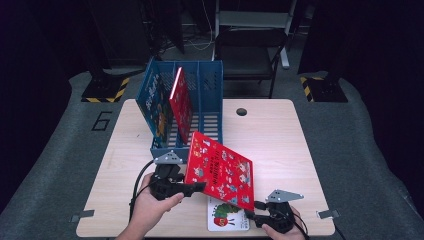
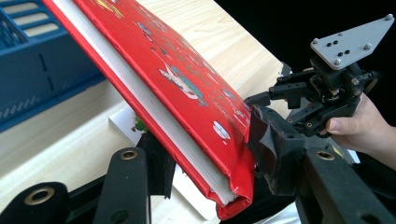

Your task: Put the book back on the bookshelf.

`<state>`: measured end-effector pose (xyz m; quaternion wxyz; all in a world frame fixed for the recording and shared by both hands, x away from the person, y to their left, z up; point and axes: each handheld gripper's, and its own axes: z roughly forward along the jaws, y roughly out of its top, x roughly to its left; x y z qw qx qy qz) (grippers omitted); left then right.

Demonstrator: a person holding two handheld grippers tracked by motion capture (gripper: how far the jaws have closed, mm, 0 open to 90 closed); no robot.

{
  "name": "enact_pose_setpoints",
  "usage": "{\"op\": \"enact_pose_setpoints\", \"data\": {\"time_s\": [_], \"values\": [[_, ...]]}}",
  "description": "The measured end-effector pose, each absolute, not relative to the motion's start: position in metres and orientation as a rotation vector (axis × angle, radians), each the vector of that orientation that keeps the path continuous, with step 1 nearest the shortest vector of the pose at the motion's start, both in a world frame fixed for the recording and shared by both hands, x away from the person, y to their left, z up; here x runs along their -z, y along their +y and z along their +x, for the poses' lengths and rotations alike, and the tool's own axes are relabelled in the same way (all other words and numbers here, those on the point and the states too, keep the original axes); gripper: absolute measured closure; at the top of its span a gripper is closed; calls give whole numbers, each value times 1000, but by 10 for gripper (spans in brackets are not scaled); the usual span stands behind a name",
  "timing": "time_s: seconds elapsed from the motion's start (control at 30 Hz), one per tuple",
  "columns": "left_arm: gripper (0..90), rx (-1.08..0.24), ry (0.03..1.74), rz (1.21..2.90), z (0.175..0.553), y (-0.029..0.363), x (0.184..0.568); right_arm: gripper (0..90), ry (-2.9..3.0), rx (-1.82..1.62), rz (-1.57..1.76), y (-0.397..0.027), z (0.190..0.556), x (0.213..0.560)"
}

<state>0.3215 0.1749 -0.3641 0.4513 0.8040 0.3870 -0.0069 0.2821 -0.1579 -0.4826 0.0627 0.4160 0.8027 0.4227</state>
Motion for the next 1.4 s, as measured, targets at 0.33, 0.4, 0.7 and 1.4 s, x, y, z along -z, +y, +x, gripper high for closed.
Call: {"op": "enact_pose_setpoints", "data": {"time_s": [0.33,0.4,0.7,1.4], "values": [[536,-13,957,1996,327,183,348,488,2409,-1315,1221,-148,294,474],[536,-20,957,1997,330,185,345,488,2409,-1321,1210,-146,297,472],[536,-59,961,1996,337,194,326,489,2381,-1348,1180,-137,310,459],[537,-146,993,1981,359,216,283,489,2371,-1359,1096,-106,355,423]]}}
